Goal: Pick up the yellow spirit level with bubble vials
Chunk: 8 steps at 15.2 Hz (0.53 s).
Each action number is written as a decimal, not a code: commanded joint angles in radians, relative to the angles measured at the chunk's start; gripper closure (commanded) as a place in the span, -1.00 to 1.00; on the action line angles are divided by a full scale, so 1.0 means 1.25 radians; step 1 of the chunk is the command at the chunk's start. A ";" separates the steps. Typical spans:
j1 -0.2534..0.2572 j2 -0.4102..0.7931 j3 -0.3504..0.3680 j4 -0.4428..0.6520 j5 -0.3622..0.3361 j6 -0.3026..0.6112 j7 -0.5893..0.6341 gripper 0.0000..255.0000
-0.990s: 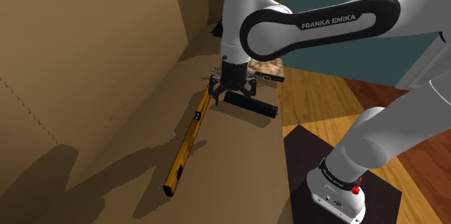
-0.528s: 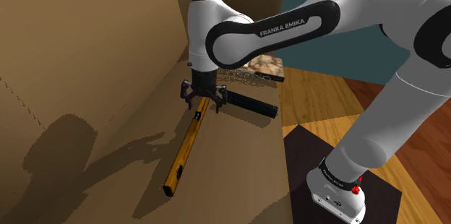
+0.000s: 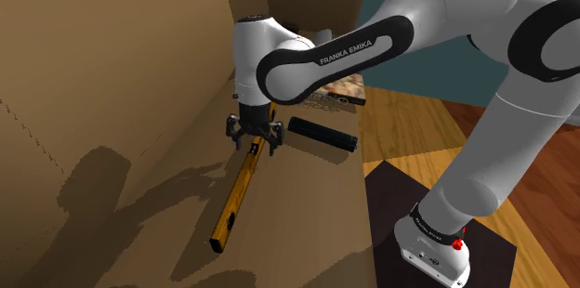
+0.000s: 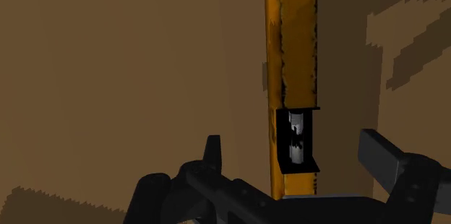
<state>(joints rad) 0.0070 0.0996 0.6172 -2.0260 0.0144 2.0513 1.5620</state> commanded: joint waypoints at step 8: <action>0.002 0.008 0.000 -0.009 -0.005 0.016 0.004 1.00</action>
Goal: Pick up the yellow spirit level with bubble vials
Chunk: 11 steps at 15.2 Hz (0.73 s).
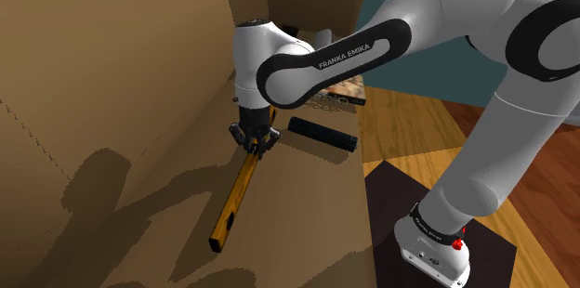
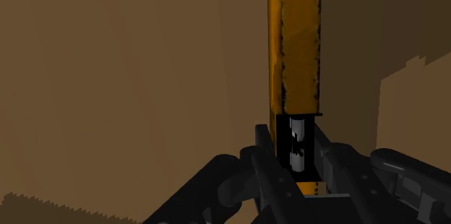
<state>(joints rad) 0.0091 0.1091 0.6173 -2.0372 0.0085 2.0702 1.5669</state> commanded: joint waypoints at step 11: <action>-0.004 -0.032 0.001 0.045 0.019 -0.070 -0.010 1.00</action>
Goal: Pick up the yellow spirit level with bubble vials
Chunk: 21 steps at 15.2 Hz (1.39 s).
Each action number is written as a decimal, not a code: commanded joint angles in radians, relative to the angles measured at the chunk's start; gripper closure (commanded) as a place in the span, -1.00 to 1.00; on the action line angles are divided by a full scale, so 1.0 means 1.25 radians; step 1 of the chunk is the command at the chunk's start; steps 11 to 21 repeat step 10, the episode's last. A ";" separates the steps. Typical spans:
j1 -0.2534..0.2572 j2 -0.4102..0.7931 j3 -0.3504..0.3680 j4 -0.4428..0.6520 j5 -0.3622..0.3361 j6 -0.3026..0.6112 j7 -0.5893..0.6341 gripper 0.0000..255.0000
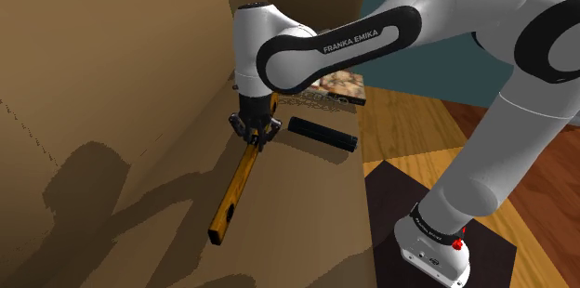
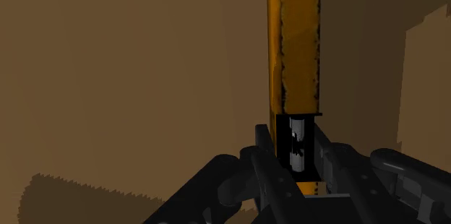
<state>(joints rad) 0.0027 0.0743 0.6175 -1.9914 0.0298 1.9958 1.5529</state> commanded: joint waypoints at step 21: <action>-0.003 -0.030 0.000 0.071 0.017 -0.095 -0.005 1.00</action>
